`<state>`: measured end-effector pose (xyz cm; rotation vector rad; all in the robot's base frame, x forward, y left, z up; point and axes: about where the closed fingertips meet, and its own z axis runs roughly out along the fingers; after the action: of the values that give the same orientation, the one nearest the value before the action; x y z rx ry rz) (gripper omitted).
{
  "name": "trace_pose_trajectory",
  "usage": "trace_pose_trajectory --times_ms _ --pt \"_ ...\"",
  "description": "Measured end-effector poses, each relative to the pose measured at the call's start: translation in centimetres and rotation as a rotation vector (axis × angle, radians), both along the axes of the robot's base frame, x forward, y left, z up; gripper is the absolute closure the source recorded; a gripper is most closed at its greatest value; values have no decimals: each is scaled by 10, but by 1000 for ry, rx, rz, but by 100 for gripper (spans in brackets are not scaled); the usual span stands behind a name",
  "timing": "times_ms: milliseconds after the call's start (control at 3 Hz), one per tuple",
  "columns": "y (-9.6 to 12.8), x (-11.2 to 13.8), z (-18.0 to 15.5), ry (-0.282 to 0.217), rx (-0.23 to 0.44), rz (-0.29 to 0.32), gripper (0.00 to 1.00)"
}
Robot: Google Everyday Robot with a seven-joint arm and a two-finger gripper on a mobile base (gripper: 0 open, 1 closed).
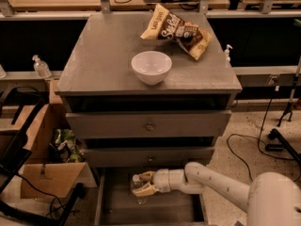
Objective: Pick water bottle from bottom drawer and place on counter
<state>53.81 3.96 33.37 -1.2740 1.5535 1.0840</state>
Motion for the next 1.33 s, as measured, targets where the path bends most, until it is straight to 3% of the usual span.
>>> trace_pose_trajectory --times_ms 333,667,1000,1333 --pt "21 -20 114 7 -13 13 100" --pt "50 -46 219 4 -47 -26 100" --pt "57 -44 303 -50 -72 -84 100" --pt "51 -36 366 -140 -82 -221 100"
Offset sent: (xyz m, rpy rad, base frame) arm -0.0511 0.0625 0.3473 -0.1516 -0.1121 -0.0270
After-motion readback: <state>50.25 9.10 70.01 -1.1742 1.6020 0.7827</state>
